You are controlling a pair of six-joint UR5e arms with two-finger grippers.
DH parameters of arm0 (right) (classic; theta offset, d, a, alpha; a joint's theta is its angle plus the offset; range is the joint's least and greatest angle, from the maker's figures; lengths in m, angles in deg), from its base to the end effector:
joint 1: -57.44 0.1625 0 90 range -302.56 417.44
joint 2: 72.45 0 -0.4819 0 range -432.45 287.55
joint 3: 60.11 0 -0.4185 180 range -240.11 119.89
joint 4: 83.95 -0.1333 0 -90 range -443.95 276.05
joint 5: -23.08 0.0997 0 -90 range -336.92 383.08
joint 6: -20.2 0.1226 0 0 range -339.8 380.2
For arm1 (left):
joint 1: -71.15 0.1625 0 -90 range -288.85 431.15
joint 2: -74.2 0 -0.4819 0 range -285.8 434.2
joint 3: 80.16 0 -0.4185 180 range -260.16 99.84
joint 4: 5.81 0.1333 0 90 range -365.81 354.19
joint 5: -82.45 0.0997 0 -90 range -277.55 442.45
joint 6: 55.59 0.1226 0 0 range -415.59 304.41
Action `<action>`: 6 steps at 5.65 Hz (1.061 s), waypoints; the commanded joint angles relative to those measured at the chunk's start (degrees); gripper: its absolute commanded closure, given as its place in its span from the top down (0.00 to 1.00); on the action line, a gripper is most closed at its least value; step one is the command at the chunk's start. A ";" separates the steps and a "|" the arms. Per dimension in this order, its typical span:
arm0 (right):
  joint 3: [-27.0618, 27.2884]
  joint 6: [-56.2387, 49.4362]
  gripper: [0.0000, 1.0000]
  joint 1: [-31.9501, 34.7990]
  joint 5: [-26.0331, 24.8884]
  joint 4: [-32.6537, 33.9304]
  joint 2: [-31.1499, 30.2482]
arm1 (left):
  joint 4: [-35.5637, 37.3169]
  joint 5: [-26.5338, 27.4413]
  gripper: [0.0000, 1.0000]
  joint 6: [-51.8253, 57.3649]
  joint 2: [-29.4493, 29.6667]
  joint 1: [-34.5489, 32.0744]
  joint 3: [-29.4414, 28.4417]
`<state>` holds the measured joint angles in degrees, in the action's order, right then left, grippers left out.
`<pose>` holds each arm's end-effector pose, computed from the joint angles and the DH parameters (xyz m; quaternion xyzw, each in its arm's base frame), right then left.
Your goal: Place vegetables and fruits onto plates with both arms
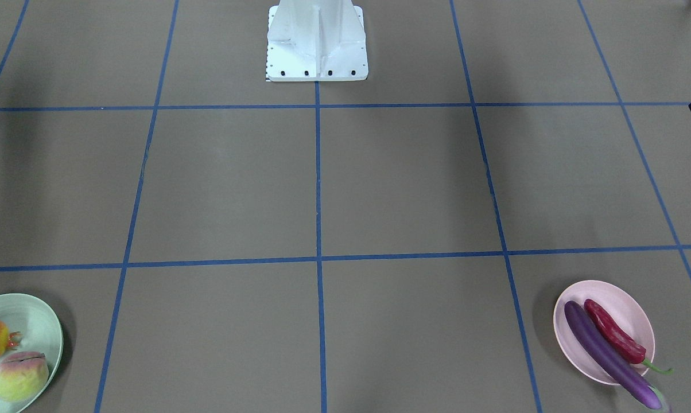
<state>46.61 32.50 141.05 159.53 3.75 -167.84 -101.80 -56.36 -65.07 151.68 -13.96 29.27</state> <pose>-0.0095 -0.4838 0.6186 0.0440 -0.4041 0.0003 0.9137 -0.0046 -0.4281 0.6390 0.0501 0.4201 0.0101 0.9060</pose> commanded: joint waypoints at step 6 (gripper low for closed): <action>-0.28 -0.44 1.00 -4.68 0.30 0.36 0.29 | 1.25 8.28 1.00 -1.86 3.21 0.21 -4.92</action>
<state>46.40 32.06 136.99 159.83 4.15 -167.54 -100.47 -49.78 -67.28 154.99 -13.75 24.64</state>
